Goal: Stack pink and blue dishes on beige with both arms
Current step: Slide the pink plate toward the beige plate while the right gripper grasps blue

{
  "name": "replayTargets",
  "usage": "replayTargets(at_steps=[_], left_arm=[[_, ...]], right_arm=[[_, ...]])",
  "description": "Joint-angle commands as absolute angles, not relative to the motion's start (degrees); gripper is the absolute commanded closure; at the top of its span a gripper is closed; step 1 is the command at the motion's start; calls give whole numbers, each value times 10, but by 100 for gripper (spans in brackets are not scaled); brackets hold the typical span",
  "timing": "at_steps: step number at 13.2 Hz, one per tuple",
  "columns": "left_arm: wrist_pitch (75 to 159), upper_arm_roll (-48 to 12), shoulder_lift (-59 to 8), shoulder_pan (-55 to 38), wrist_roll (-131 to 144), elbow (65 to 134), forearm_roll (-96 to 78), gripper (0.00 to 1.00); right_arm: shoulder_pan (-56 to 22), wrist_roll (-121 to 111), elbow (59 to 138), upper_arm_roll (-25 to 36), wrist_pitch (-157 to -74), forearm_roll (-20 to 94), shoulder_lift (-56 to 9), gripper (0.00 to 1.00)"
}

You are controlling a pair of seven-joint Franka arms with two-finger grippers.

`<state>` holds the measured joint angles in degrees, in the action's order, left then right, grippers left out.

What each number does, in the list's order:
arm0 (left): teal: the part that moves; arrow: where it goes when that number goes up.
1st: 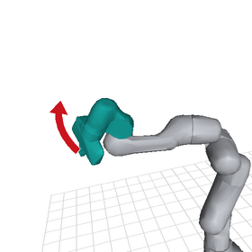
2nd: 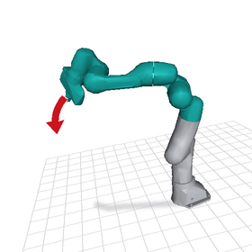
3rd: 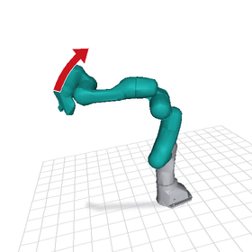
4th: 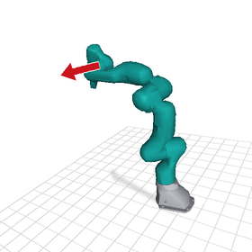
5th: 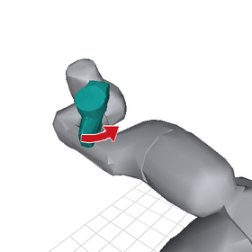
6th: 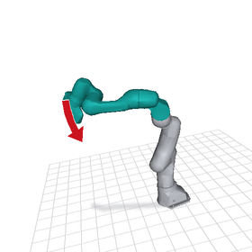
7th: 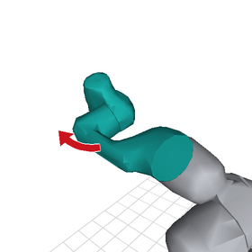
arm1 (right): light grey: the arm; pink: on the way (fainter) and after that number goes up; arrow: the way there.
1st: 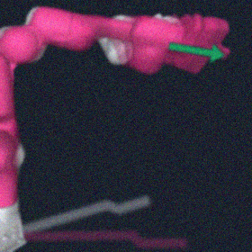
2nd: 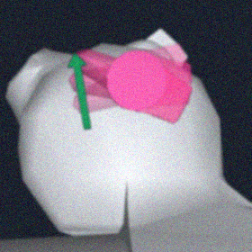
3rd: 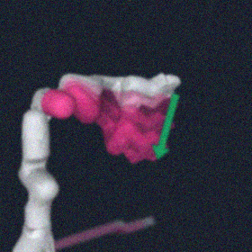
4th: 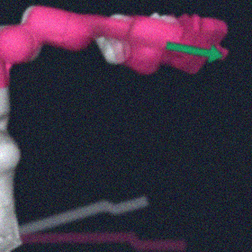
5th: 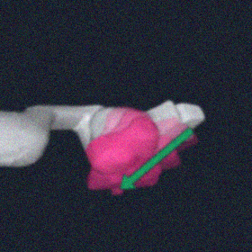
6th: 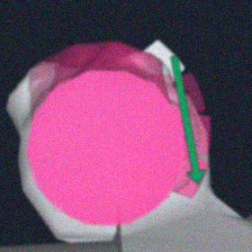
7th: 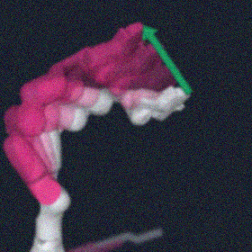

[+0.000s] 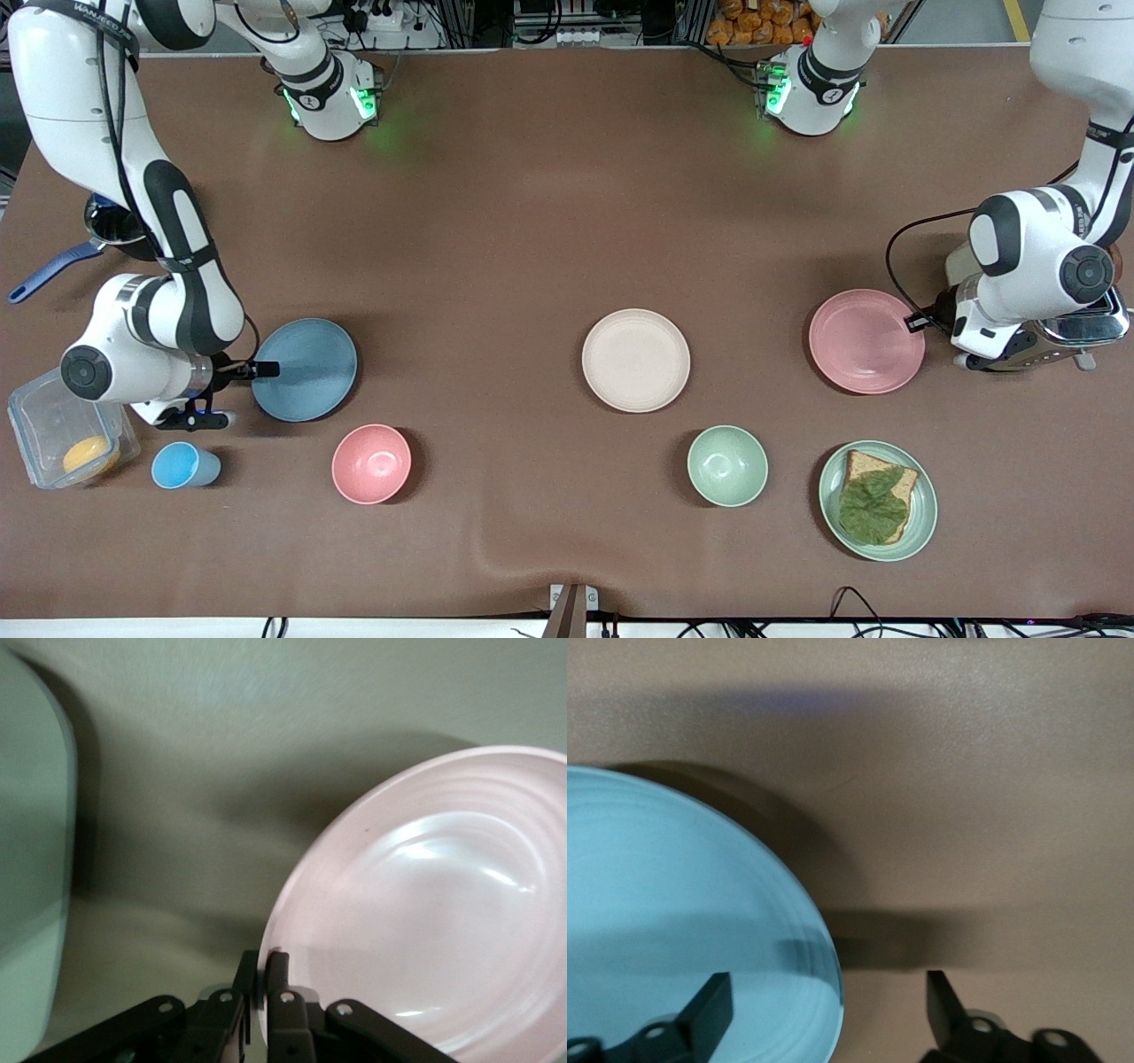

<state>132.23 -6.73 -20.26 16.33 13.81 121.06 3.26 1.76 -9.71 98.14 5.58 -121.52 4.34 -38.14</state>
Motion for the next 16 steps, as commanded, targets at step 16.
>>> replayTargets(at_steps=[16], left_arm=[[986, -192, -91, 161, 125, 1004, 87, 100]], right_arm=[[11, -117, 940, 48, -1216, 55, -371, 100]])
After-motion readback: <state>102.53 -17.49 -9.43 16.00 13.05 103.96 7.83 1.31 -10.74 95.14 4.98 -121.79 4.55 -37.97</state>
